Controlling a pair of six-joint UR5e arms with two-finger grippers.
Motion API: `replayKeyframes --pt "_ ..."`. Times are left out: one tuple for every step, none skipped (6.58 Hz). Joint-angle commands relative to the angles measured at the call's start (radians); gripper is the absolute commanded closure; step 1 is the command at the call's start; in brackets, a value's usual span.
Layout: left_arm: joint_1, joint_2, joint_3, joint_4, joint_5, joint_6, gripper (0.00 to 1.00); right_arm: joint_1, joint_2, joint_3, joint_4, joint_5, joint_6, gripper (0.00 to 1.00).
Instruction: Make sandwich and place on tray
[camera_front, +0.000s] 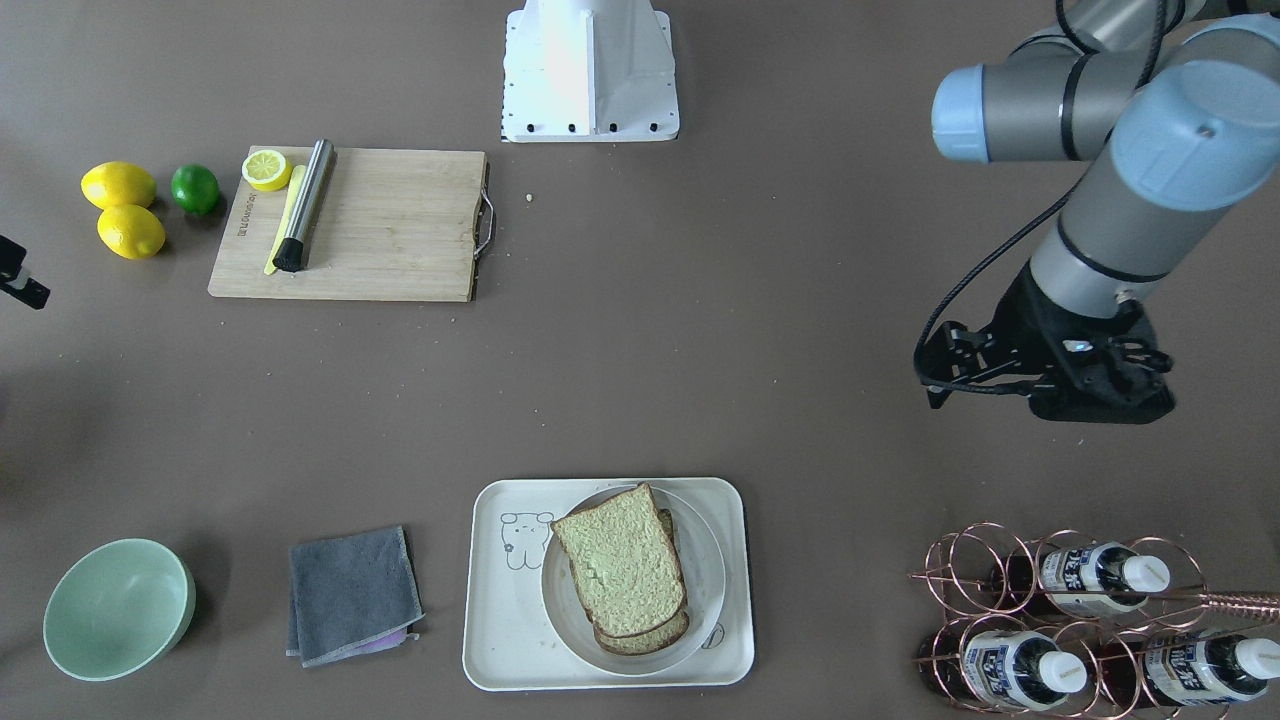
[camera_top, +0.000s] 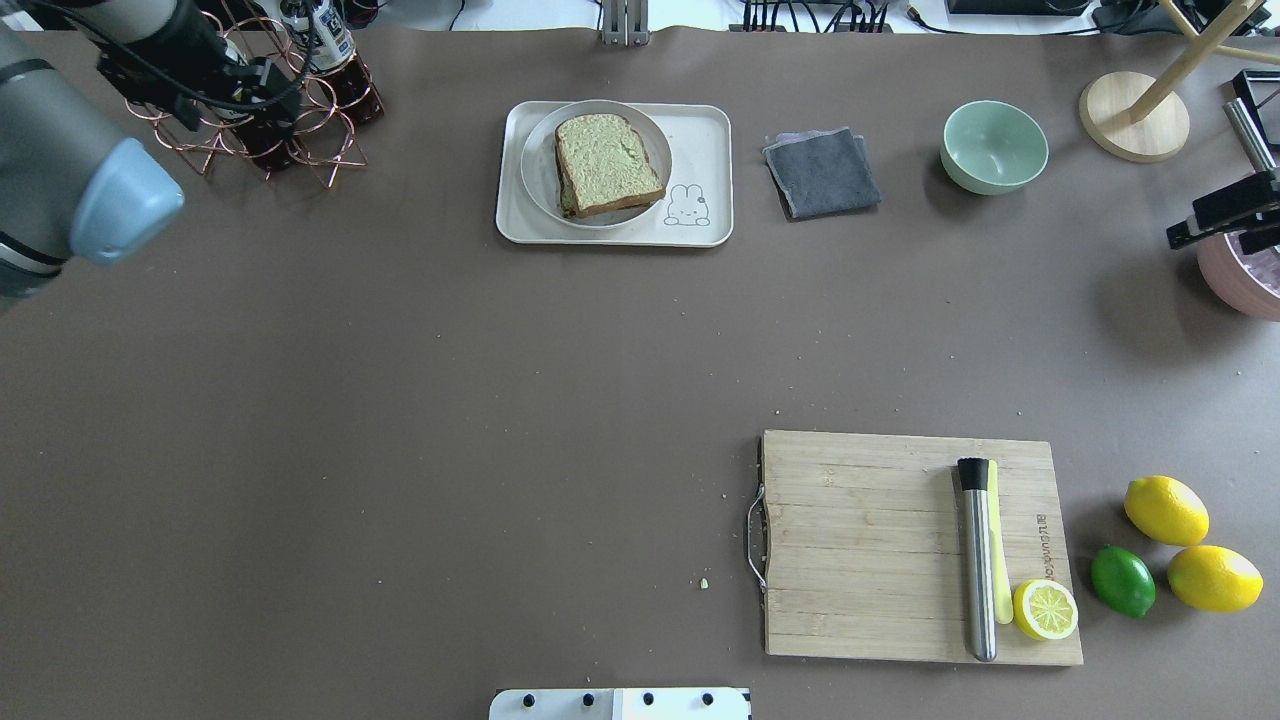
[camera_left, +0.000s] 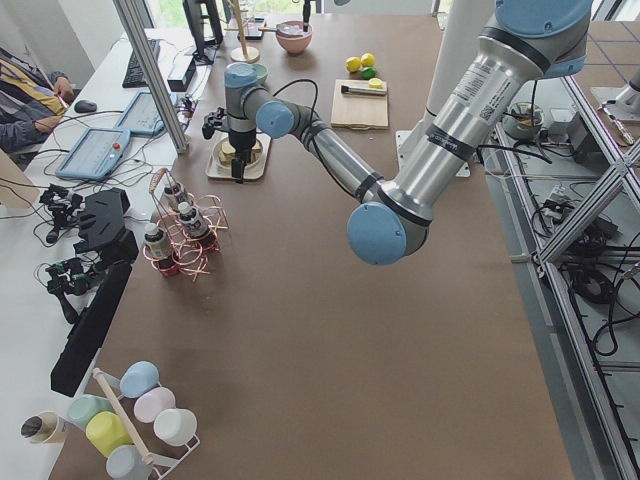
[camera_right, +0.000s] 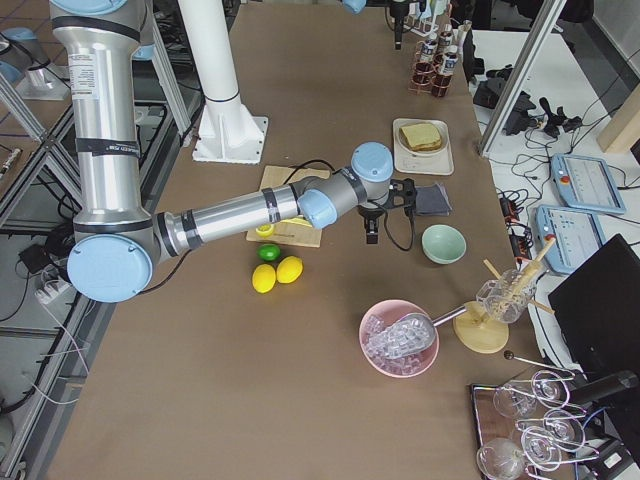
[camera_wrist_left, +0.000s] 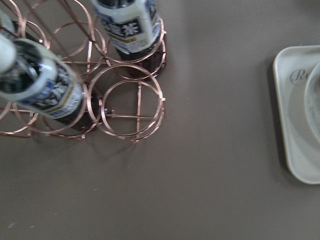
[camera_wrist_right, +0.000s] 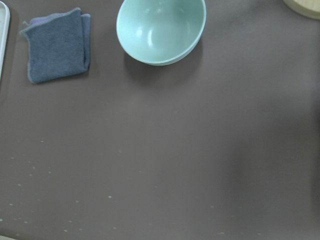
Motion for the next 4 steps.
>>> replayKeyframes --pt "-0.198 0.127 -0.064 0.108 -0.130 0.353 0.02 0.163 0.003 -0.048 -0.267 -0.018 -0.436 0.01" --pt "-0.291 0.199 -0.053 0.108 -0.202 0.520 0.02 0.241 0.003 -0.147 -0.291 -0.017 -0.621 0.01" --pt "-0.359 0.277 -0.050 0.105 -0.221 0.632 0.02 0.291 0.002 -0.221 -0.292 -0.042 -0.690 0.01" --pt "-0.422 0.355 -0.032 0.106 -0.241 0.723 0.02 0.331 0.000 -0.257 -0.292 -0.070 -0.741 0.01"
